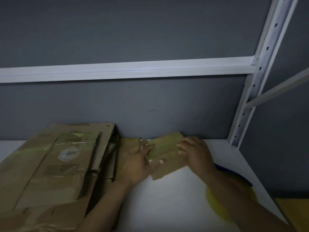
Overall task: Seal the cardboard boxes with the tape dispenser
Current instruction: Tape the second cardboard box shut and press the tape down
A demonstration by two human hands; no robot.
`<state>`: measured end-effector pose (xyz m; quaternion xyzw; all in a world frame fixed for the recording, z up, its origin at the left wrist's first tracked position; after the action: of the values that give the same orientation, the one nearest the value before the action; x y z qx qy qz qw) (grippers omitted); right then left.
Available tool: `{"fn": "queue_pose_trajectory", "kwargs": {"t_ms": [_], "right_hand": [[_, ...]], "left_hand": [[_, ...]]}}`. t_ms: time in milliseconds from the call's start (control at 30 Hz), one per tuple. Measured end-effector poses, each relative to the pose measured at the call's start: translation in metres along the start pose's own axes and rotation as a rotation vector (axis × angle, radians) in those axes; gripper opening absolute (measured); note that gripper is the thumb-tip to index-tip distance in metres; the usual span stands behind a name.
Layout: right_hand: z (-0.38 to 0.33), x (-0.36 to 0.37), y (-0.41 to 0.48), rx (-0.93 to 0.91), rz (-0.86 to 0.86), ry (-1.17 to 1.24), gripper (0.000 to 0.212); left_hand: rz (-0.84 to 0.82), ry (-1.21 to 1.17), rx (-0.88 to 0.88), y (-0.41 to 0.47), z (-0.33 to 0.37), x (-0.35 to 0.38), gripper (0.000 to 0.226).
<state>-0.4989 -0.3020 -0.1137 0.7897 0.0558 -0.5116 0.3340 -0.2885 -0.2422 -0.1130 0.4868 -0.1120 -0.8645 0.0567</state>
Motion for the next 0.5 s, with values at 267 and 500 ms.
{"fn": "queue_pose_trajectory", "kwargs": {"t_ms": [267, 500], "right_hand": [[0.027, -0.031, -0.015, 0.21, -0.336, 0.107, 0.056], [0.073, -0.055, -0.117, 0.662, -0.435, 0.202, 0.047]], "left_hand": [[-0.013, -0.02, 0.11, -0.008, 0.017, 0.02, 0.079], [0.202, 0.102, 0.155, -0.014, 0.043, 0.049, 0.043]]}}
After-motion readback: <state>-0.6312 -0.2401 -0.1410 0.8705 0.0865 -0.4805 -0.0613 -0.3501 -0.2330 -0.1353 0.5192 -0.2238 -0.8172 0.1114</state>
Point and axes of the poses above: each hand's wrist, its own y-axis towards the middle knuckle, its own x-axis out of the palm, z = x × y, the point moved 2 cm from there along y, towards the middle knuckle, and after that the axes turned 3 degrees about -z, right-handed, at the moved point
